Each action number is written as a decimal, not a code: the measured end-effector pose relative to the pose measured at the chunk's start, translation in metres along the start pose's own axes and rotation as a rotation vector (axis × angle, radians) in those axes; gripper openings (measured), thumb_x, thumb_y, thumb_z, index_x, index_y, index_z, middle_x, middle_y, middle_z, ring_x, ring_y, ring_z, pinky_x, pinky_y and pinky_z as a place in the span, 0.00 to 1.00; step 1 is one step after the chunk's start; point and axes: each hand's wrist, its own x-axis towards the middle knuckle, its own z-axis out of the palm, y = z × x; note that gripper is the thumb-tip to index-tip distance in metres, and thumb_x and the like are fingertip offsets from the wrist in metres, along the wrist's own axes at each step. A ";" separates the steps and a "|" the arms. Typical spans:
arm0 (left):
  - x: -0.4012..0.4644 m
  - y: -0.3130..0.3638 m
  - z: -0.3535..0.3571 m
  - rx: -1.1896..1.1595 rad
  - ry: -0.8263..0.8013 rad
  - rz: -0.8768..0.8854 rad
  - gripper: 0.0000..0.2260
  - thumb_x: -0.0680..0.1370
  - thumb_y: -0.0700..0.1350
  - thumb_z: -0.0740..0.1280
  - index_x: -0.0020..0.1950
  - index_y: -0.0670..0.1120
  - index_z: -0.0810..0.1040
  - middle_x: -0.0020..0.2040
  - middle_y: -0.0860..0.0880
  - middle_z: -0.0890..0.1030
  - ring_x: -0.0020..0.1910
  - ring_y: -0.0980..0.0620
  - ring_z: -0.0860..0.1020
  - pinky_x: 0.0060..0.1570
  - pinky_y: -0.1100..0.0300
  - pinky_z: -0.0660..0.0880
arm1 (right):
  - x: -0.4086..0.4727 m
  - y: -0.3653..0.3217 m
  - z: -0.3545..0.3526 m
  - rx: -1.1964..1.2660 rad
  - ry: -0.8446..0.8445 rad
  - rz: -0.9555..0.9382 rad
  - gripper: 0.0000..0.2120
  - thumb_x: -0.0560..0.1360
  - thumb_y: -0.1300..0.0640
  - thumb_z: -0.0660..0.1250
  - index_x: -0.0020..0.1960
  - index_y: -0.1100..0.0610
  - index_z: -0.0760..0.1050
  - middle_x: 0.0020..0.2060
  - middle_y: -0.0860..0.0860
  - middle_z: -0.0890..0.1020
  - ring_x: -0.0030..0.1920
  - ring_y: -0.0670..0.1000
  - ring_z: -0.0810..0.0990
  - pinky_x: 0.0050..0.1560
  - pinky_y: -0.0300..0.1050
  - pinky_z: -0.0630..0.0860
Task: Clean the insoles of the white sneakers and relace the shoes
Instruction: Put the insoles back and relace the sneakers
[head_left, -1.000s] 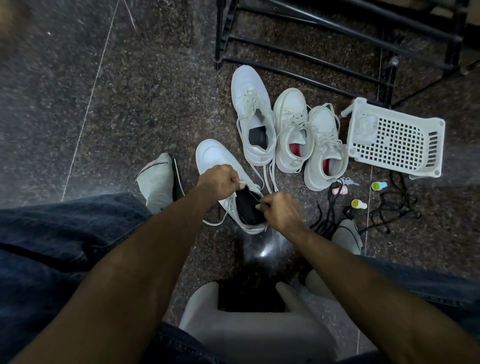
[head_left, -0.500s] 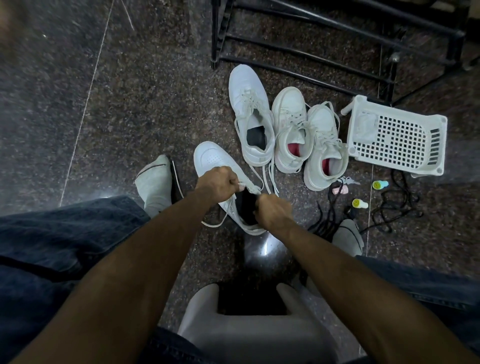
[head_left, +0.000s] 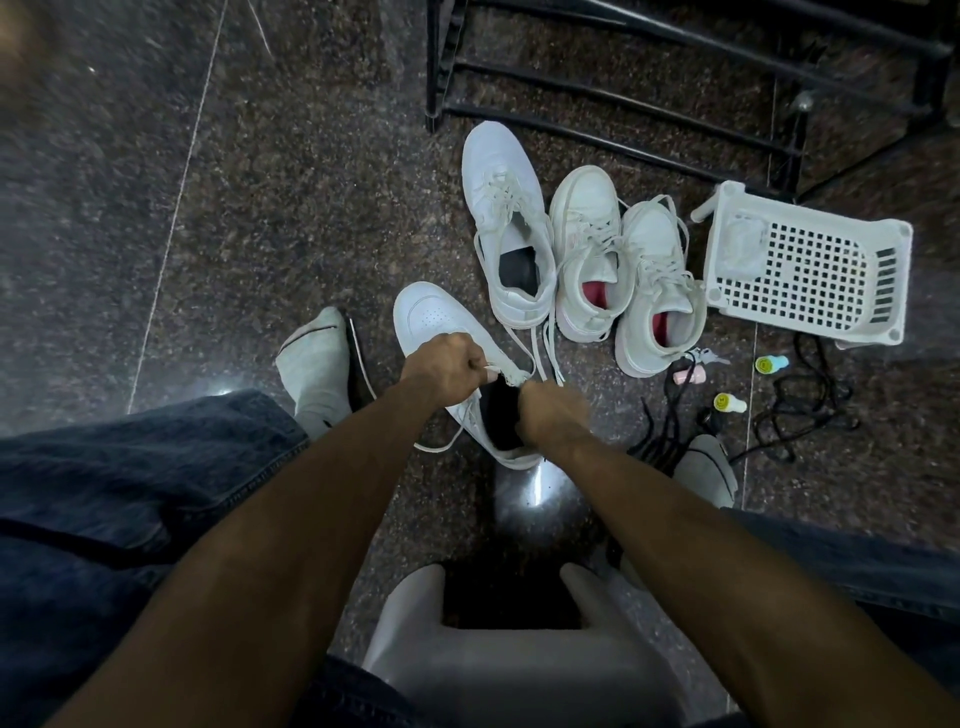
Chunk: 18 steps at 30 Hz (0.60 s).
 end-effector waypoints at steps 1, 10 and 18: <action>0.000 -0.001 0.000 -0.001 0.000 0.002 0.11 0.76 0.53 0.70 0.38 0.48 0.79 0.46 0.50 0.77 0.48 0.47 0.76 0.46 0.55 0.74 | -0.003 -0.004 0.001 -0.081 0.023 -0.037 0.11 0.77 0.61 0.62 0.57 0.57 0.77 0.55 0.54 0.82 0.55 0.58 0.81 0.50 0.48 0.76; 0.001 -0.002 0.002 -0.022 0.016 0.014 0.10 0.76 0.54 0.71 0.39 0.50 0.77 0.43 0.54 0.73 0.47 0.51 0.75 0.46 0.56 0.71 | -0.048 0.014 0.015 -0.280 0.114 -0.302 0.15 0.78 0.61 0.57 0.64 0.56 0.71 0.64 0.52 0.74 0.51 0.58 0.82 0.42 0.47 0.69; 0.002 -0.004 0.004 0.003 0.018 0.014 0.12 0.76 0.54 0.69 0.42 0.46 0.81 0.44 0.53 0.73 0.48 0.50 0.75 0.46 0.55 0.72 | -0.035 0.015 0.016 -0.033 -0.110 -0.214 0.18 0.81 0.49 0.54 0.67 0.56 0.68 0.71 0.53 0.68 0.62 0.64 0.75 0.55 0.55 0.72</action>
